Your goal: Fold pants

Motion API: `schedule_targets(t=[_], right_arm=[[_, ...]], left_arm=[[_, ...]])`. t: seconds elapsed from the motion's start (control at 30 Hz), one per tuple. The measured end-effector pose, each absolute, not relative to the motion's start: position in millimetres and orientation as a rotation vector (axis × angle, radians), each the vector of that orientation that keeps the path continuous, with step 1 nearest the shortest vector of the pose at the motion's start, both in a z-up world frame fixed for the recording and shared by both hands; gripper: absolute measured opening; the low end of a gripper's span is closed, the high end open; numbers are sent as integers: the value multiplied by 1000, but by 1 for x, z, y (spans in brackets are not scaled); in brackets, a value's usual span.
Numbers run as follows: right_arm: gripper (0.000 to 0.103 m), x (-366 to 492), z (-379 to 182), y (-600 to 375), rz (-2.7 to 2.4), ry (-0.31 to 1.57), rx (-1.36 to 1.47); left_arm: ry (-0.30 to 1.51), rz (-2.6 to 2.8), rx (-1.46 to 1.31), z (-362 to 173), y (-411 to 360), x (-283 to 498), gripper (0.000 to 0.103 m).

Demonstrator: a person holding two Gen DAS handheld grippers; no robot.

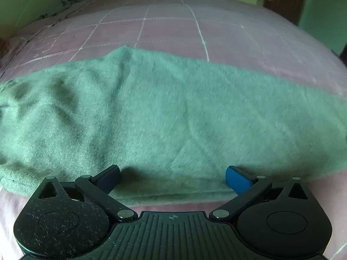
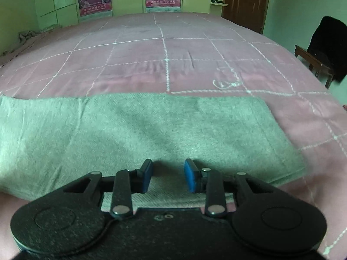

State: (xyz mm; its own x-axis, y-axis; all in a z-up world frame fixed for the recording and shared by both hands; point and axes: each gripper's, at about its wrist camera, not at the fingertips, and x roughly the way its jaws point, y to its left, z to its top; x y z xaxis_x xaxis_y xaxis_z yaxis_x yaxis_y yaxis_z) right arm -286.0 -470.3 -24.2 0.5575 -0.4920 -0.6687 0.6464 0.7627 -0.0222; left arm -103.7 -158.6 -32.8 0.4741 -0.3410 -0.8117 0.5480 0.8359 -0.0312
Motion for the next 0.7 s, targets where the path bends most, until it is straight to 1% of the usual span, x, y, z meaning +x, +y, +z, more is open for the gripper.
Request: schedule_targets(t=[0.07,0.17,0.27,0.37,0.5,0.53,0.6,0.67,0.7], right_arm=[[34,-280,-17,-461,-637,675,238],[35,-258,-12,-453,-586,677,209],[36,-239,-15,-450,-573,696,165],[37,-231,-29,-459,-589,754,146],[38,-242,-36,-477,-605,733,196],[41,-242,-34,-476,-604,739,198],[42,-247,-28,-472,-602,745,215],[46,-263,-22,-469,-597,724,276],[46,-273,-21,-468,-596,714,311]], left_arm=[[905,-573,245,-26,-170,-105,103],[895,-601,257,-23,-194,-103,103],[926,-594,290,-39,-209,-100,103],[906,-597,288,-50,-206,-103,103],[913,-595,289,-49,-206,-102,103],[916,-592,288,-48,-206,-102,103],[921,-587,284,-47,-206,-102,103],[925,-584,277,-44,-204,-105,103],[925,-581,277,-43,-203,-106,103]])
